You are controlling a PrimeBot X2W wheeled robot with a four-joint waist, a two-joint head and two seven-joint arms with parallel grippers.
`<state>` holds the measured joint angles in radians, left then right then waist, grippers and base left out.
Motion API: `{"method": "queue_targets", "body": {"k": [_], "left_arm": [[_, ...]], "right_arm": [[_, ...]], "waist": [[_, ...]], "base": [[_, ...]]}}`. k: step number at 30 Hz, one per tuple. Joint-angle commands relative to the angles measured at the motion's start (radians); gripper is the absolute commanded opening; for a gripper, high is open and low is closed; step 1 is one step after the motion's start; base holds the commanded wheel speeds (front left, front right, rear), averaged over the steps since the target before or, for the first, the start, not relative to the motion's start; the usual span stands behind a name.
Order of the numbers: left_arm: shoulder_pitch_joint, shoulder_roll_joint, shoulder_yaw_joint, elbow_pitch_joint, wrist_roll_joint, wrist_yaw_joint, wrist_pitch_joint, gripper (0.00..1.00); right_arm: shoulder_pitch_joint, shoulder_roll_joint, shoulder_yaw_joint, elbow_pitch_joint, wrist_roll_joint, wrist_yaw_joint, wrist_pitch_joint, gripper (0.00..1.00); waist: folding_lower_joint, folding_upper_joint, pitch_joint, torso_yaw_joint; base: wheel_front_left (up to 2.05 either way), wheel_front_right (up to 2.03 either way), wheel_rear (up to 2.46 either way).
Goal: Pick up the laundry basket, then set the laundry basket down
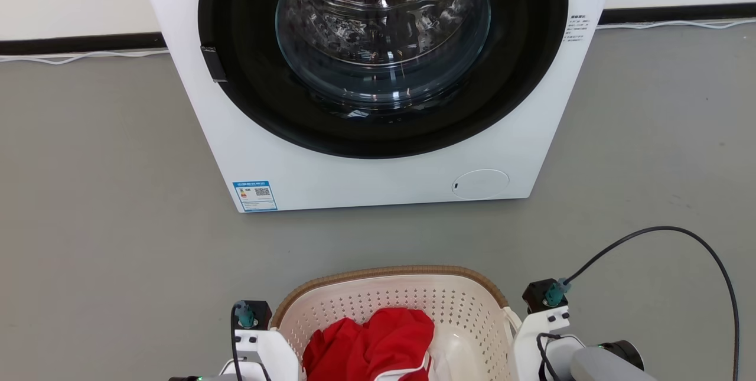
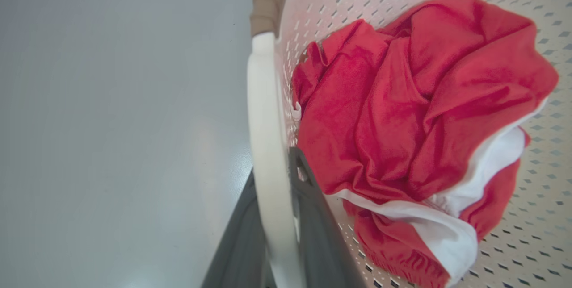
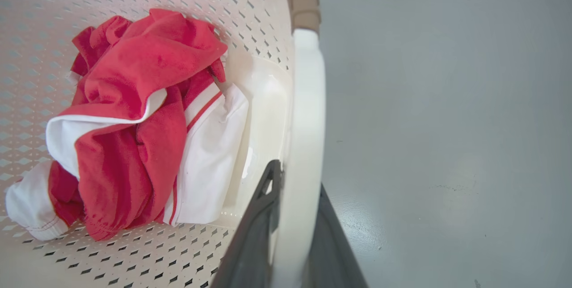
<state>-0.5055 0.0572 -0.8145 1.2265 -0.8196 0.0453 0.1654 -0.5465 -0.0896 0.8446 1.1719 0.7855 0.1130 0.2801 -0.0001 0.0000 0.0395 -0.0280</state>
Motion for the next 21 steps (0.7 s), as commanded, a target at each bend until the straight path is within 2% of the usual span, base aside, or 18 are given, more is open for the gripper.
{"method": "queue_targets", "body": {"k": [1, 21], "left_arm": [[-0.034, -0.007, 0.011, -0.019, -0.007, 0.006, -0.012, 0.00], [-0.050, -0.007, -0.025, -0.005, -0.045, 0.011, -0.025, 0.00]], "right_arm": [[-0.006, 0.039, 0.015, -0.030, 0.012, 0.018, -0.024, 0.00], [-0.017, 0.039, 0.044, -0.020, 0.044, 0.018, -0.032, 0.00]], "waist": [[0.0001, 0.0000, 0.002, 0.002], [0.0001, 0.0000, 0.010, 0.003]], "base": [[0.00, 0.00, 0.00], [0.00, 0.00, 0.00]]}}
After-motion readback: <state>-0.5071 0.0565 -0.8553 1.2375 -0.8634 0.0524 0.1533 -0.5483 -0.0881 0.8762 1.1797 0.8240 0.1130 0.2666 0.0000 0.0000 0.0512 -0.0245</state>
